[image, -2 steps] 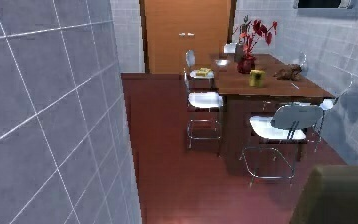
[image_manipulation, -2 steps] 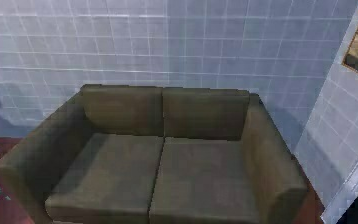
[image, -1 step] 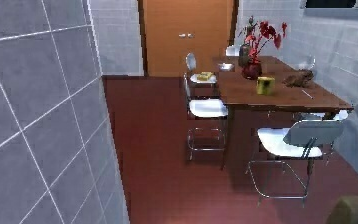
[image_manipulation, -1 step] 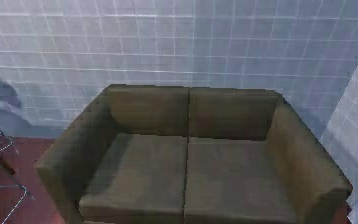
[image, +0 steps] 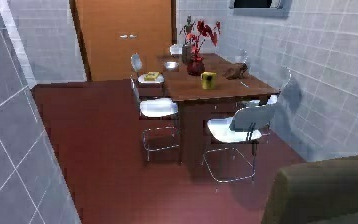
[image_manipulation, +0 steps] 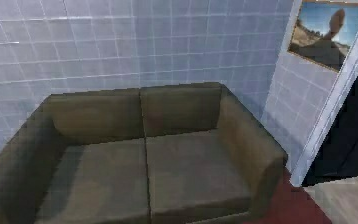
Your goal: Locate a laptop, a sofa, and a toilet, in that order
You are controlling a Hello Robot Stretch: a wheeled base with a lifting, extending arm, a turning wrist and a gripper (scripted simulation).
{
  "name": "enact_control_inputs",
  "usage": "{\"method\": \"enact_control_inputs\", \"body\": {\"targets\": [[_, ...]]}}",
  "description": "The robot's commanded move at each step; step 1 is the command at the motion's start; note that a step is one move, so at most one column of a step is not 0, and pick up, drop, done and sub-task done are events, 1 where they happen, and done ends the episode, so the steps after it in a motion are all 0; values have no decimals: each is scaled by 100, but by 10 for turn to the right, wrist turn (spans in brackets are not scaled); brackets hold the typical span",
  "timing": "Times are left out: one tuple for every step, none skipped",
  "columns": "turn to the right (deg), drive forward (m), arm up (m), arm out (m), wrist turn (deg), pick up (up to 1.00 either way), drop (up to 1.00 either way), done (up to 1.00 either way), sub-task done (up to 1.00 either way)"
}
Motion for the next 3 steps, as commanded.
{"method": "enact_control_inputs", "body": {"targets": [[0, 75, 0, 0, 0, 0, 0, 0, 0], [-450, 0, 0, 0, 0, 0, 0, 0, 0], [-90, 0, 0, 0, 0, 0, 0, 0, 0]]}}
